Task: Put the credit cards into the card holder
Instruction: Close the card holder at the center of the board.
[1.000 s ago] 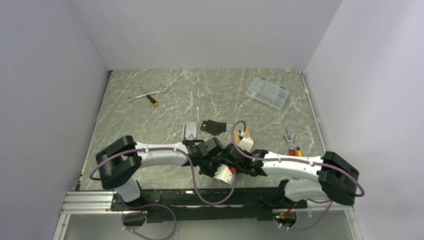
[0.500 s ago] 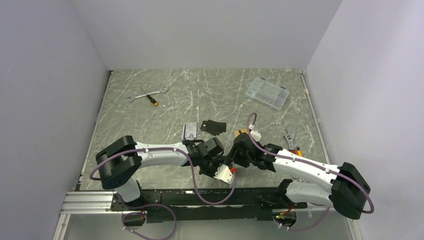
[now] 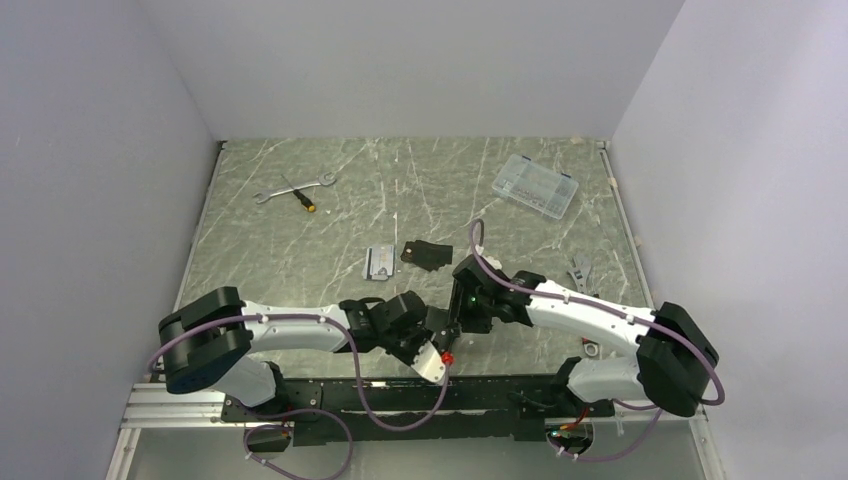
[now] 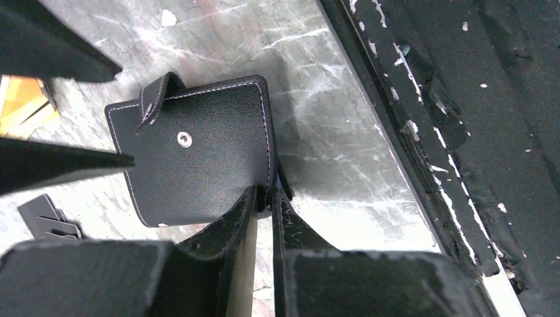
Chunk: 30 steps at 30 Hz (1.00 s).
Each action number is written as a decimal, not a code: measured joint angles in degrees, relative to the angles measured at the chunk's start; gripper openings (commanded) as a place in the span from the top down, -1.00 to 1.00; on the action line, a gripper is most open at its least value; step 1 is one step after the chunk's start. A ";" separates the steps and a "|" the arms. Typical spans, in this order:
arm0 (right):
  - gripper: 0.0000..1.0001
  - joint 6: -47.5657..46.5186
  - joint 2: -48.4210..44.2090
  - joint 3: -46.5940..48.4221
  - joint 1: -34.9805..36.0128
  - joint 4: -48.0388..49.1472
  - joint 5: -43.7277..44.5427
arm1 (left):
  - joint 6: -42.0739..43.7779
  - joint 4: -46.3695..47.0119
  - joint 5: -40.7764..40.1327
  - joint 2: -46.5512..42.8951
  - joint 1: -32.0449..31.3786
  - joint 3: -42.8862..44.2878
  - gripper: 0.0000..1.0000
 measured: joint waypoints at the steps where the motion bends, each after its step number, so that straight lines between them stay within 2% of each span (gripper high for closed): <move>1: 0.04 -0.31 0.44 0.81 0.00 -0.28 -0.17 | 0.61 1.01 -0.81 -0.48 -0.55 -0.79 0.70; 8: 0.09 -2.54 5.75 5.92 0.20 -3.96 -0.17 | 1.51 4.44 -3.41 0.35 -2.19 -1.70 0.70; 14: 0.33 -3.78 8.90 9.09 1.66 -9.27 1.97 | 1.05 8.35 -4.42 2.56 -2.40 -1.25 0.71; 22: 0.33 -4.46 11.58 12.63 2.43 -15.82 7.34 | 0.15 10.49 -5.97 4.72 -2.56 -0.11 0.71; 30: 0.41 -5.86 14.21 15.19 2.58 -17.57 10.78 | -0.66 11.54 -6.93 5.53 -2.78 0.24 0.72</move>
